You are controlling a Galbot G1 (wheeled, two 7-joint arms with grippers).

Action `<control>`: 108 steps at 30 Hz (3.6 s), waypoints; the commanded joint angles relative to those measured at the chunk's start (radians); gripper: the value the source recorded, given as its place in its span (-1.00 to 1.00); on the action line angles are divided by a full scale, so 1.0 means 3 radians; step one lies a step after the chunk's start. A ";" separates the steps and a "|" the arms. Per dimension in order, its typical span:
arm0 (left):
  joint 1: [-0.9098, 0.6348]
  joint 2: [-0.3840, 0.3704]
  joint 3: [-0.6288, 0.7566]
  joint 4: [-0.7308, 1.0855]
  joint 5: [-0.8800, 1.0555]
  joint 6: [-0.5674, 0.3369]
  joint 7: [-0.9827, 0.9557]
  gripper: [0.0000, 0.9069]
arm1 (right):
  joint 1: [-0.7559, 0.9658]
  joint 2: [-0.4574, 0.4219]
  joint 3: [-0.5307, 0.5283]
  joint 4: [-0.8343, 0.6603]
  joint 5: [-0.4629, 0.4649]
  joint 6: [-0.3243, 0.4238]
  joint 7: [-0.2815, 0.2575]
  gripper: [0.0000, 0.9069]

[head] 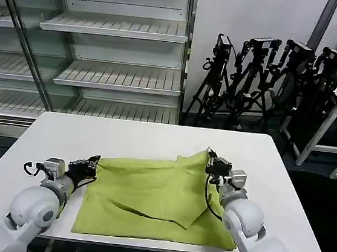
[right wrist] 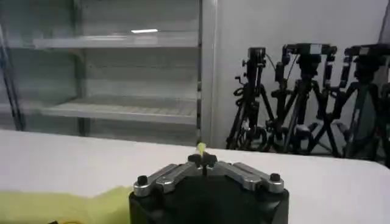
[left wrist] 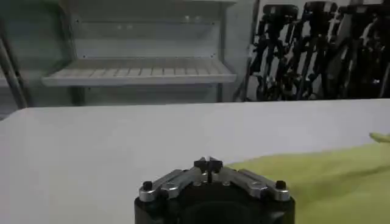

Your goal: Fold and organize the clothes.

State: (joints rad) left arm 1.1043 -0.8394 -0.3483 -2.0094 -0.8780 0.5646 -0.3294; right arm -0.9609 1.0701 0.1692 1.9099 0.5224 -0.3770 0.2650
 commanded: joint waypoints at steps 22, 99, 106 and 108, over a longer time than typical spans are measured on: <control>0.1266 0.0105 -0.0524 -0.0780 0.0501 0.0013 0.0251 -0.96 | -0.1933 -0.0037 0.0887 0.1243 -0.0298 -0.0030 -0.0088 -1.00; 0.1391 -0.0570 -0.0634 -0.0525 -0.0548 -0.0168 -0.0161 -0.96 | -0.2359 0.0115 0.1040 0.1584 -0.0257 -0.0198 0.0005 1.00; 0.1400 -0.0386 -0.1139 -0.0499 -0.0948 -0.0143 -0.0162 -0.96 | -0.2435 0.0119 0.1095 0.1632 -0.0290 -0.0149 -0.0023 1.00; 0.1377 -0.0316 -0.1377 -0.0446 -0.1059 -0.0121 -0.0161 -0.96 | -0.2430 0.0122 0.1101 0.1631 -0.0289 -0.0145 -0.0023 1.00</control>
State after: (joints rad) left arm 1.5226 -0.9869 -0.5725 -2.1568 -1.0465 0.5296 -0.3784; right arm -1.6817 1.1066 0.4901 2.3894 0.4317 -0.4252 0.2590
